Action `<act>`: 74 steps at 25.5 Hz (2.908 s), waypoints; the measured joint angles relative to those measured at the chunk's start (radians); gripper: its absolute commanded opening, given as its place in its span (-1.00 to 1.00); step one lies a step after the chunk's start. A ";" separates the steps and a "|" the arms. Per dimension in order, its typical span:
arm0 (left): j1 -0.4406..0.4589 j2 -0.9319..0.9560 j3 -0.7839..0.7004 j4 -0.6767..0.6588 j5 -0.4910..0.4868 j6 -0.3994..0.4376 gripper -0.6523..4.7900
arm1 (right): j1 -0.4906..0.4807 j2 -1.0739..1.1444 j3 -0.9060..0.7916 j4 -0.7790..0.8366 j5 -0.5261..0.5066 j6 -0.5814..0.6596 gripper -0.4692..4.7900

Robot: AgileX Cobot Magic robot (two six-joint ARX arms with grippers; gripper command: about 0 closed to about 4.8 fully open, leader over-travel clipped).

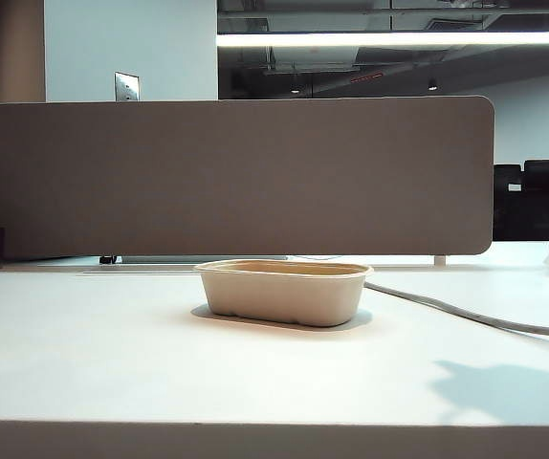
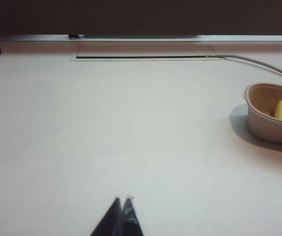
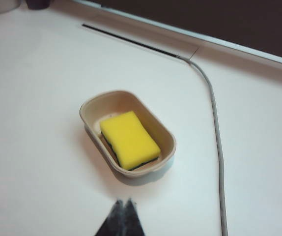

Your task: Pick up the cleaning sponge from the table and place it into the paper lunch box.

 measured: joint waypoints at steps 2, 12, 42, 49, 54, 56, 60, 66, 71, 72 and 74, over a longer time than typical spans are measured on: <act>0.000 0.000 0.000 0.000 0.000 0.000 -0.78 | 0.000 0.000 0.000 -0.013 0.000 0.000 -0.84; 0.000 0.000 0.000 0.000 0.000 0.000 -0.78 | -0.005 -0.002 0.000 -0.033 0.002 -0.010 -0.84; 0.000 0.000 0.000 0.000 0.022 0.000 -0.78 | -0.934 -0.690 -0.685 0.360 -0.448 -0.178 -0.84; 0.000 0.000 0.000 0.000 0.022 0.000 -0.78 | -0.928 -0.718 -0.708 0.358 -0.448 -0.161 -0.84; 0.000 0.000 0.000 0.000 0.023 0.000 -0.78 | -0.928 -0.718 -0.708 0.360 -0.448 -0.143 -0.84; 0.000 0.000 0.000 0.000 0.022 0.000 -0.78 | -0.928 -0.718 -0.708 0.360 -0.448 -0.135 -0.84; 0.000 0.000 0.000 0.000 0.023 0.000 -0.78 | -0.928 -0.718 -0.708 0.360 -0.448 -0.129 -0.84; 0.000 0.000 0.000 0.000 0.023 0.000 -0.78 | -0.928 -0.719 -0.708 0.360 -0.447 -0.109 -0.84; 0.000 0.000 0.000 0.000 0.023 0.000 -0.78 | -0.929 -0.719 -0.708 0.360 -0.448 -0.104 -0.84; 0.000 0.000 0.000 0.000 0.023 0.000 -0.78 | -0.929 -0.719 -0.708 0.360 -0.448 -0.104 -0.84; 0.000 0.000 0.000 0.000 0.023 0.000 -0.78 | -0.929 -0.719 -0.708 0.360 -0.448 -0.104 -0.84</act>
